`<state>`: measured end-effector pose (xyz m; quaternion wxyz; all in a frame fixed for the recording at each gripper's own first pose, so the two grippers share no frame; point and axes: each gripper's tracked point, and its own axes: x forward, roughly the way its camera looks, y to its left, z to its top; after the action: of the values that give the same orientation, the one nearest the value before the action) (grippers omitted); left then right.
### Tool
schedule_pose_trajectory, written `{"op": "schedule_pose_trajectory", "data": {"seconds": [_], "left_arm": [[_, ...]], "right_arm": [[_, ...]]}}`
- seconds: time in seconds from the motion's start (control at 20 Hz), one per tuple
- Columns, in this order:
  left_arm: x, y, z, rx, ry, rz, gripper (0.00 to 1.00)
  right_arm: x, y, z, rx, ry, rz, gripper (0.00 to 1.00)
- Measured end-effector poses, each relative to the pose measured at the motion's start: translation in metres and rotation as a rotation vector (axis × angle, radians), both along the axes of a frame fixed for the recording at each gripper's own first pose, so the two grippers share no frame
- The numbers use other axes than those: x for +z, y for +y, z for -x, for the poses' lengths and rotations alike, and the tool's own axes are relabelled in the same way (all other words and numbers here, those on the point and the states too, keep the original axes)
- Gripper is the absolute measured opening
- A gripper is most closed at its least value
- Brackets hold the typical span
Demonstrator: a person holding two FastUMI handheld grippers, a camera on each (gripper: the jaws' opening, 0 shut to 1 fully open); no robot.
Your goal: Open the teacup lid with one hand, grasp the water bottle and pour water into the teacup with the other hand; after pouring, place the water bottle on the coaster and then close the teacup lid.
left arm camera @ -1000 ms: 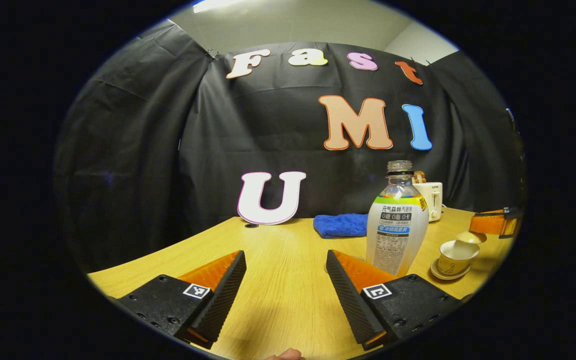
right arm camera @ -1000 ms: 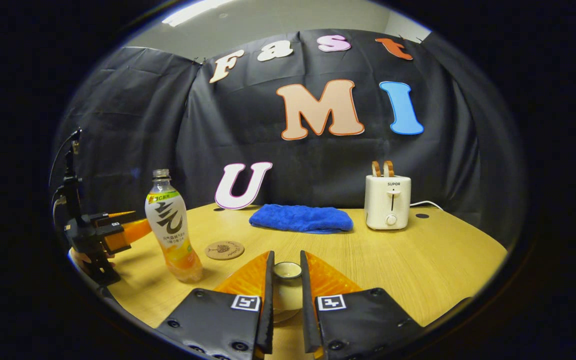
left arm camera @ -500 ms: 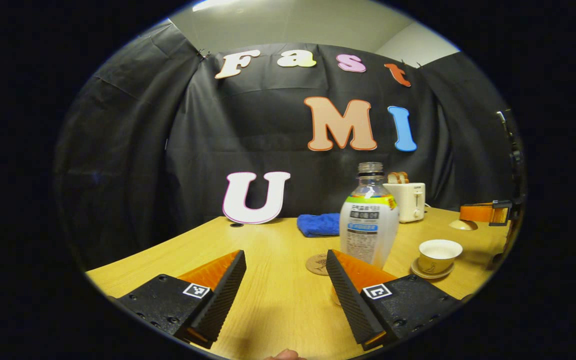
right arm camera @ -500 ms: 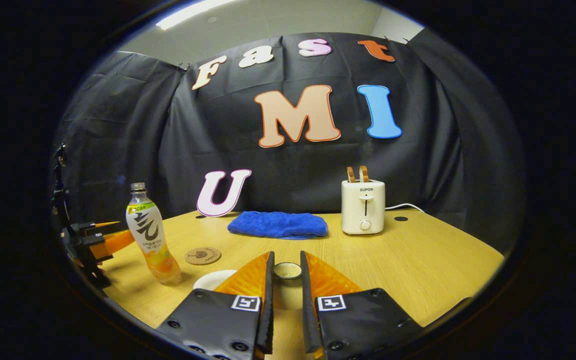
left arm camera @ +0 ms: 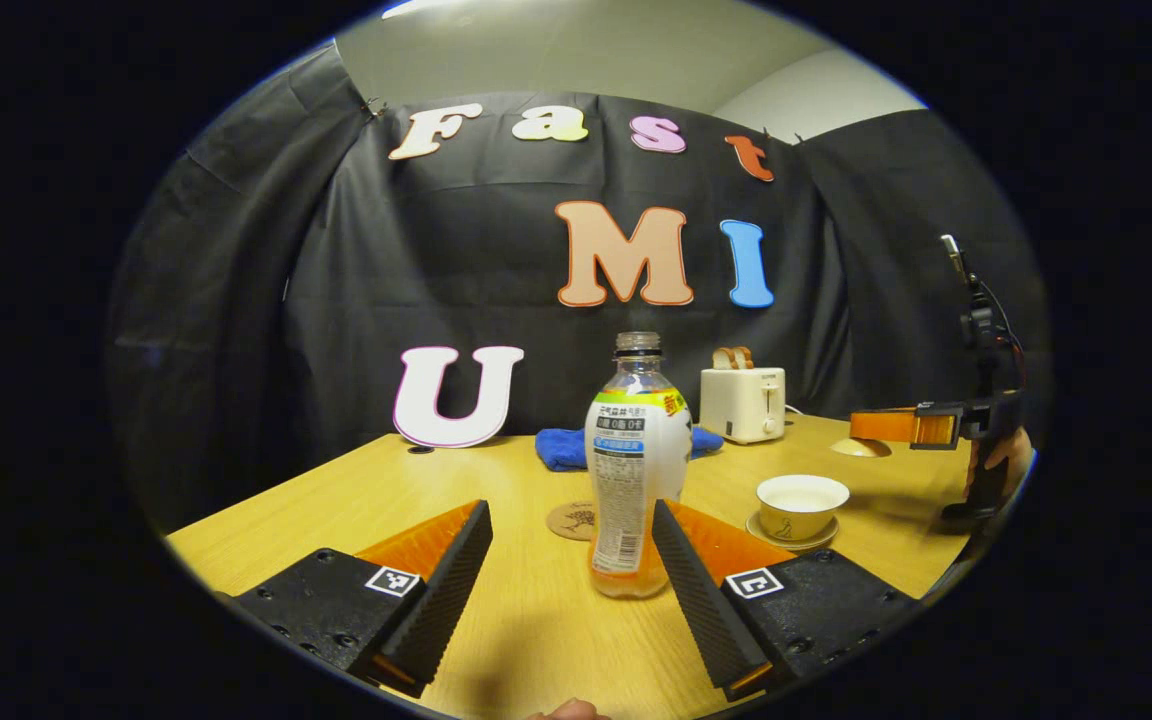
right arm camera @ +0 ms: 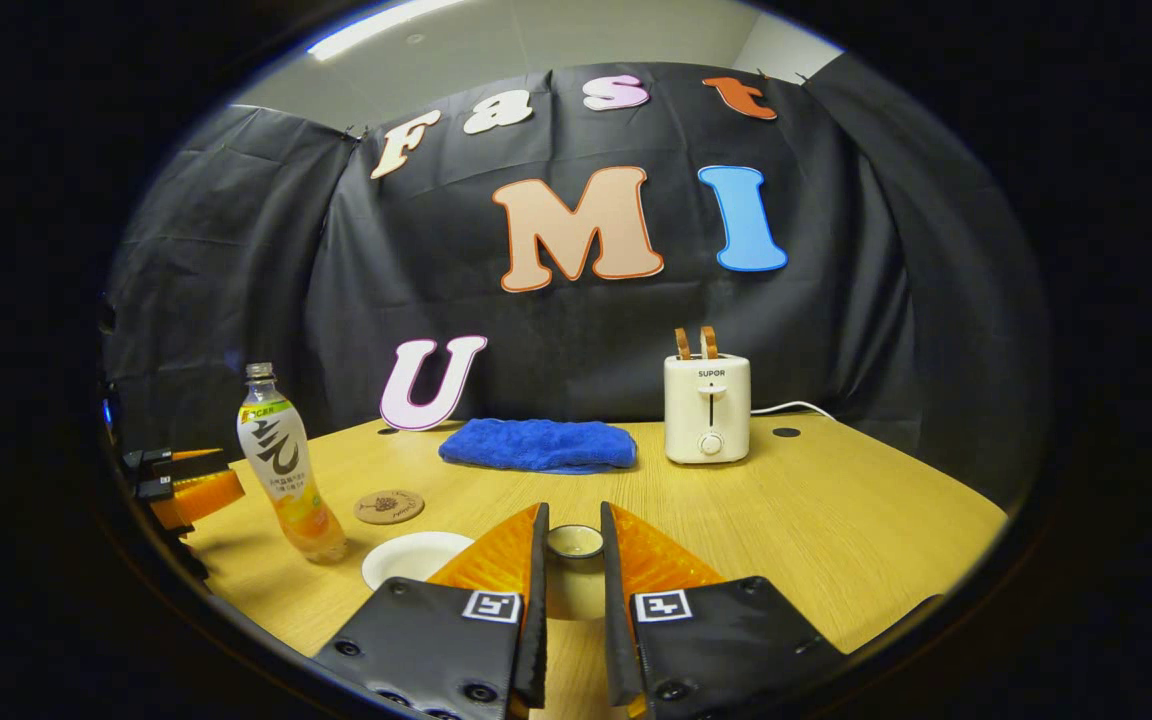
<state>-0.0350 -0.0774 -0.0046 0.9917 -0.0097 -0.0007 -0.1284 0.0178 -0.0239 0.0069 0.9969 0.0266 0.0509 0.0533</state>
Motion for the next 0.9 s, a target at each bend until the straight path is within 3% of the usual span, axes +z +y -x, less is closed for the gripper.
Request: {"op": "schedule_pose_trajectory", "data": {"seconds": [0.4,0.9], "left_arm": [[-0.003,-0.035,-0.013,-0.061,0.012,-0.003,0.95],[-0.012,-0.050,-0.043,-0.061,0.062,-0.012,0.94]], "right_arm": [[0.014,-0.017,0.003,-0.029,-0.023,-0.011,0.27],[0.026,-0.025,0.006,-0.036,-0.043,-0.021,0.27]]}}
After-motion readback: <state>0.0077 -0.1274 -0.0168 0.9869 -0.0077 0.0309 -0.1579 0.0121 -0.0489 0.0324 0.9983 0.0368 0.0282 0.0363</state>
